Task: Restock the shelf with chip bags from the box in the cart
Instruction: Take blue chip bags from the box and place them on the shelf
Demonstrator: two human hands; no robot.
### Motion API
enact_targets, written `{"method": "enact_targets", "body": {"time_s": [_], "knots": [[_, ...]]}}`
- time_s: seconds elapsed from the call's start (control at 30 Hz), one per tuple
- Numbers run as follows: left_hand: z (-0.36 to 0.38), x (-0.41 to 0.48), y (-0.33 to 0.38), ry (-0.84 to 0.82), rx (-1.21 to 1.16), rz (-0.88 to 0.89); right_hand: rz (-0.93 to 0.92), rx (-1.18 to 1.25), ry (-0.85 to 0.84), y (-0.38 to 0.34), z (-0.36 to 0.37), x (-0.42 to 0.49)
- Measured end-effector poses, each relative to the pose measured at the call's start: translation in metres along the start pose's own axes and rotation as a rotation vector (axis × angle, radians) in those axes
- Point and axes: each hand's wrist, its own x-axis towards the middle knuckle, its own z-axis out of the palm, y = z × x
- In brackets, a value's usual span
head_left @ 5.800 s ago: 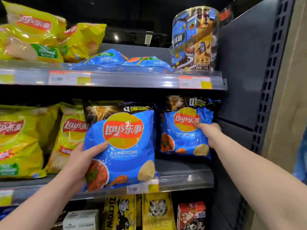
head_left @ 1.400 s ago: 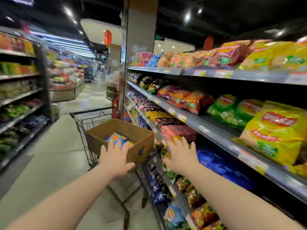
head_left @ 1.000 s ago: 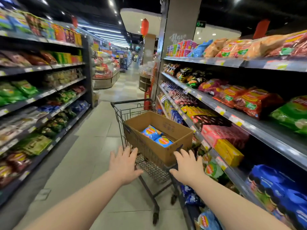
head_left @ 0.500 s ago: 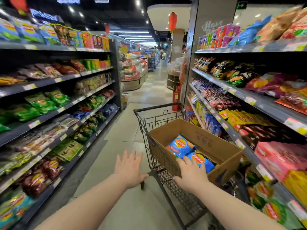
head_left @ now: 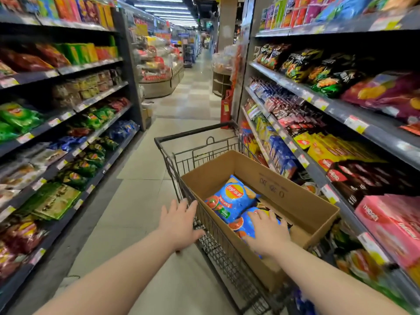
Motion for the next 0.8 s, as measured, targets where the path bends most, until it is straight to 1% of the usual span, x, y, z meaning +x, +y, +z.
{"method": "enact_targets", "body": {"time_s": [0.1,0.2,0.47,0.7,0.8], "knots": [[0.005,0.049,0.001,-0.004,0.009,0.086,0.072,0.01,-0.018,0.008,0.006,0.031],[0.01,0.099,-0.006,-0.007,0.04,0.171,0.166,0.05,-0.072,0.011,0.01,0.063],[0.013,0.223,-0.044,-0.094,0.04,0.328,0.454,0.158,-0.145,0.005,0.028,0.127],[0.046,0.291,-0.018,-0.199,0.069,0.476,0.615,0.21,-0.241,0.022,0.051,0.153],[0.059,0.322,-0.004,-0.263,0.105,0.48,0.673,0.247,-0.277,0.041,0.062,0.172]]}}
